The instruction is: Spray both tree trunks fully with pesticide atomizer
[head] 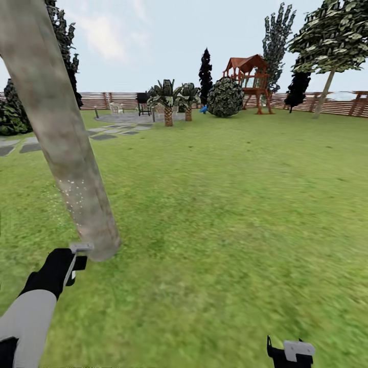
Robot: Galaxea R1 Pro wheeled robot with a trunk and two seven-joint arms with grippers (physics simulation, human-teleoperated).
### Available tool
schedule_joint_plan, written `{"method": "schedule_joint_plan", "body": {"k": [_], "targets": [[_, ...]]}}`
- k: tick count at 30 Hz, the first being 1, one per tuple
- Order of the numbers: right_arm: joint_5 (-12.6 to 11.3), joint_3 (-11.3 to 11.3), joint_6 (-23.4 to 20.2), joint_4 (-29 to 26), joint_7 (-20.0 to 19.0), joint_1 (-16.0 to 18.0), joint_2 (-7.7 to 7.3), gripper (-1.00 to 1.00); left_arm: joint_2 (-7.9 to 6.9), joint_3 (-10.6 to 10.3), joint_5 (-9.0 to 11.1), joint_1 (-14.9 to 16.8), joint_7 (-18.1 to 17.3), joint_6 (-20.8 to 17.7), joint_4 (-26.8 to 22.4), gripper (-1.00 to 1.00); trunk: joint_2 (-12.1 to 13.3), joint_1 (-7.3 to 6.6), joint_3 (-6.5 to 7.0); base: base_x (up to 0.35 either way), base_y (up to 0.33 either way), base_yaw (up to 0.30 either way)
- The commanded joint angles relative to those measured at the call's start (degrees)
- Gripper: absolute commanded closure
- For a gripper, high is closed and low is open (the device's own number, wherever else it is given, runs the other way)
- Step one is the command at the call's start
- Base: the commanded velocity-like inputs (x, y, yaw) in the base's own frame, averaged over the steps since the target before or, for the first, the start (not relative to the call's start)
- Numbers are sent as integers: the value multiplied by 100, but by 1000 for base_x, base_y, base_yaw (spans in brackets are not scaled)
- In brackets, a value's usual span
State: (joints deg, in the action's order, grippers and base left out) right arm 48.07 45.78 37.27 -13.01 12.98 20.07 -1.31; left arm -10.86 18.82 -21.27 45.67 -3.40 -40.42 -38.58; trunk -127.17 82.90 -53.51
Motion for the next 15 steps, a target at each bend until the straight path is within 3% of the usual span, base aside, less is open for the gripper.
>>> {"method": "schedule_joint_plan", "body": {"k": [1,6,10,12,15], "targets": [[62,27,17,9,36,6,-1,-100,18,16,-56,4,5,-1,48,100,-2,-1,-5,0,0,35],[62,29,16,9,38,6,-1,-100,180,24,-53,-119,74,118,124,100,-2,-1,-5,63,-35,8],[62,30,9,9,31,6,-2,-100,153,44,-66,-176,128,374,97,100,-2,-1,-5,258,-133,0],[62,33,9,9,30,6,-4,-100,120,192,-69,-185,157,400,97,100,-2,-1,-5,300,-61,0],[62,32,9,9,29,6,-5,-100,63,582,-70,-189,244,429,89,100,-2,-1,-5,313,-16,0]]}}
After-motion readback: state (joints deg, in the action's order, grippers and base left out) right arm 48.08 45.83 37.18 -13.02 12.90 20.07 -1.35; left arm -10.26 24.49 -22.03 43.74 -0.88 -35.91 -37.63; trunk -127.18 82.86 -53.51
